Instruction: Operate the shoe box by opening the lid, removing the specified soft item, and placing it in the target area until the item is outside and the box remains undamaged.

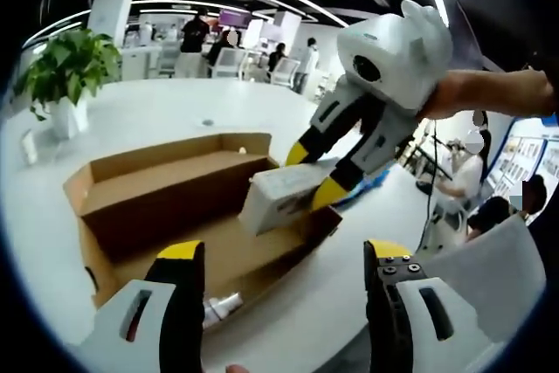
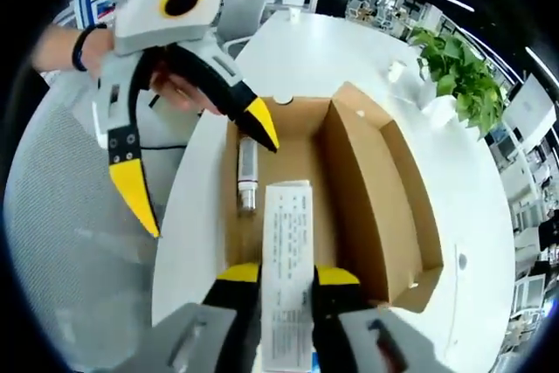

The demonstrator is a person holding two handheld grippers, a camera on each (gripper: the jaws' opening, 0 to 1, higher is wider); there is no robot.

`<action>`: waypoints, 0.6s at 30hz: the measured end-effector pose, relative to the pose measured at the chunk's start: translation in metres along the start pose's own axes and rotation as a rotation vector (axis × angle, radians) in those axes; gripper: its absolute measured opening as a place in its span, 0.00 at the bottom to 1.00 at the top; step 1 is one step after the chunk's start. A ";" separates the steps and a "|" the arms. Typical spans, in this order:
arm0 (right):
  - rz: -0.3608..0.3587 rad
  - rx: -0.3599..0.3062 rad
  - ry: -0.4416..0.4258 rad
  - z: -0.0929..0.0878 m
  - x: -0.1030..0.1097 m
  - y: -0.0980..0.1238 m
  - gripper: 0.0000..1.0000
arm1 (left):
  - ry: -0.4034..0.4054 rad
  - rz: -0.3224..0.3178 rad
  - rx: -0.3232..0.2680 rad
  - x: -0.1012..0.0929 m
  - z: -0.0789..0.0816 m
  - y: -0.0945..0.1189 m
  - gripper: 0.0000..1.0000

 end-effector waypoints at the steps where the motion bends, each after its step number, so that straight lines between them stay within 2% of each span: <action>1: -0.002 0.000 0.000 -0.002 0.001 0.002 0.17 | -0.001 -0.001 0.000 0.000 0.000 0.000 0.76; 8: -0.034 -0.003 -0.019 -0.020 0.003 0.020 0.17 | -0.006 -0.008 0.001 -0.004 0.000 -0.001 0.76; 18: -0.060 0.016 -0.079 -0.058 0.012 0.033 0.17 | -0.004 -0.013 0.008 -0.005 -0.002 -0.002 0.76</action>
Point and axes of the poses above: the point that each gripper's makers call its tool centre point, and the gripper's own axes: y roughly backward along the fingers, x roughly to its left, z roughly out of its top, the point moved 6 cm from there along y, roughly backward along the fingers, and after that the axes turned 7 degrees about x, right-handed, at the moved point
